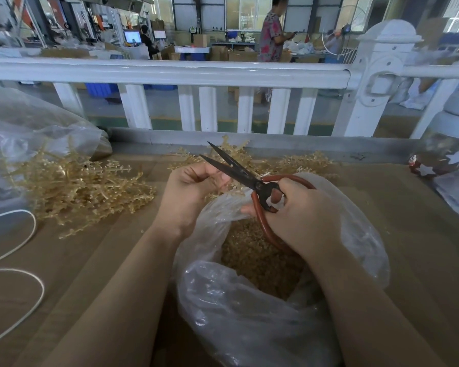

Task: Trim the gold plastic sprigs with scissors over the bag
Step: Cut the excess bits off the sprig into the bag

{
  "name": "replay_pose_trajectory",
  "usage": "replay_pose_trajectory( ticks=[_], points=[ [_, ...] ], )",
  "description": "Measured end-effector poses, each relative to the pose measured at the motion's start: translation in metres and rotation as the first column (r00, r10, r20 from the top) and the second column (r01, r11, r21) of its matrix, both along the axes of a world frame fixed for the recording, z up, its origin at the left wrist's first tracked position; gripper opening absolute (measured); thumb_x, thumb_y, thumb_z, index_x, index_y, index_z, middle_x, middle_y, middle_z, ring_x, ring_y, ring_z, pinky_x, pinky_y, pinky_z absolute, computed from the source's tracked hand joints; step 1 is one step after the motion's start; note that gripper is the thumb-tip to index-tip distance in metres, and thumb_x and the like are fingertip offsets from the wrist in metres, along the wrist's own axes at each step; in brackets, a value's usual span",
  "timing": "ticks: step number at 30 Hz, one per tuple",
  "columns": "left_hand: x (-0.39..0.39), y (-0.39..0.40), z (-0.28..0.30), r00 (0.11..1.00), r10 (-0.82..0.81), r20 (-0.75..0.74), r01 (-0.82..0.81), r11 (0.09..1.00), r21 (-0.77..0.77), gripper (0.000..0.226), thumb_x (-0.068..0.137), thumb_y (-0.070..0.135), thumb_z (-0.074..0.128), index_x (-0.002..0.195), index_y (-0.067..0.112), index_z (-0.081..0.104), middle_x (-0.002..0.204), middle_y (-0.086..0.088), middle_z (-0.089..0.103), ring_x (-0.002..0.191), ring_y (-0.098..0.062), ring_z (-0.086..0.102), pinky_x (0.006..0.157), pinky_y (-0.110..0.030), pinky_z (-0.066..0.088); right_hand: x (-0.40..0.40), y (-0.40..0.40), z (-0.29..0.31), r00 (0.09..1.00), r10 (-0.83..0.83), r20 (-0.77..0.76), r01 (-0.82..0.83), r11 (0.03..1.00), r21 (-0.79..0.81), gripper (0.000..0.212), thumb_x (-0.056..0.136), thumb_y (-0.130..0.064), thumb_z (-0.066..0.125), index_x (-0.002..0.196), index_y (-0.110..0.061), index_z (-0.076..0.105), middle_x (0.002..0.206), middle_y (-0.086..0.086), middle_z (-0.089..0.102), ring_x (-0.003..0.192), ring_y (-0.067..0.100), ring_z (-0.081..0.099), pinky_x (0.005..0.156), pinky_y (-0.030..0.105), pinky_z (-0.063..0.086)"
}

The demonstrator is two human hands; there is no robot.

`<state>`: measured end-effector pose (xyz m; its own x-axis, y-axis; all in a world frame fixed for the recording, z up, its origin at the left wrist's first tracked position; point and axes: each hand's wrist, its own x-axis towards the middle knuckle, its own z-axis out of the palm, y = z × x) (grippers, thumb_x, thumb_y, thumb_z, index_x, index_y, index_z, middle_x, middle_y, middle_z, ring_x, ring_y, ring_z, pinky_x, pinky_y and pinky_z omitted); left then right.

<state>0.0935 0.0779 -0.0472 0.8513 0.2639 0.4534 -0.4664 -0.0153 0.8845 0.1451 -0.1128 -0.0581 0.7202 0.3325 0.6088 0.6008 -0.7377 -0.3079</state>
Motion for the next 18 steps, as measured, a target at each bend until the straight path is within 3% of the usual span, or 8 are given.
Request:
replay_pose_trajectory(
  ticks=[3, 7, 11, 18],
  points=[
    [0.0001, 0.0, -0.0002, 1.0, -0.014, -0.003, 0.014, 1.0, 0.002, 0.019, 0.085, 0.007, 0.067, 0.086, -0.012, 0.066, 0.074, -0.007, 0.067, 0.07, -0.014, 0.06, 0.075, -0.024, 0.05, -0.0002, -0.0007, -0.0008, 1.0, 0.006, 0.005, -0.006, 1.0, 0.009, 0.084, 0.065, -0.101, 0.006, 0.067, -0.028, 0.05, 0.055, -0.019, 0.043, 0.048, 0.002, 0.043, 0.047, 0.018, 0.042],
    [-0.0006, -0.0036, 0.0013, 1.0, -0.015, -0.008, 0.015, 1.0, 0.009, 0.01, 0.083, 0.011, 0.069, 0.085, 0.0, 0.069, 0.073, -0.002, 0.069, 0.07, -0.014, 0.06, 0.074, -0.023, 0.051, -0.0018, -0.0007, -0.0007, 0.999, 0.016, 0.037, -0.018, 0.999, 0.045, 0.086, 0.072, -0.098, 0.006, 0.066, -0.026, 0.054, 0.055, -0.018, 0.046, 0.046, 0.0, 0.041, 0.047, 0.016, 0.04],
    [-0.0011, -0.0067, 0.0038, 1.0, -0.011, -0.002, 0.01, 0.997, -0.071, 0.016, 0.076, 0.007, 0.072, 0.089, 0.002, 0.065, 0.075, 0.0, 0.073, 0.071, -0.012, 0.066, 0.073, -0.024, 0.054, 0.0009, -0.0032, -0.0027, 0.998, 0.04, 0.05, -0.041, 0.999, 0.024, 0.065, 0.075, -0.088, 0.043, 0.067, -0.025, 0.055, 0.057, -0.016, 0.051, 0.049, 0.002, 0.046, 0.05, 0.022, 0.048],
    [-0.0035, -0.0065, 0.005, 0.999, -0.033, 0.009, 0.033, 0.996, -0.087, 0.012, 0.085, 0.012, 0.064, 0.092, 0.002, 0.065, 0.081, -0.003, 0.069, 0.07, -0.017, 0.057, 0.071, -0.025, 0.051, 0.0006, -0.0039, -0.0032, 0.998, 0.059, 0.038, -0.062, 0.995, 0.075, 0.061, 0.074, -0.086, 0.046, 0.064, -0.027, 0.048, 0.054, -0.021, 0.038, 0.047, -0.005, 0.037, 0.05, 0.009, 0.028]
  ],
)
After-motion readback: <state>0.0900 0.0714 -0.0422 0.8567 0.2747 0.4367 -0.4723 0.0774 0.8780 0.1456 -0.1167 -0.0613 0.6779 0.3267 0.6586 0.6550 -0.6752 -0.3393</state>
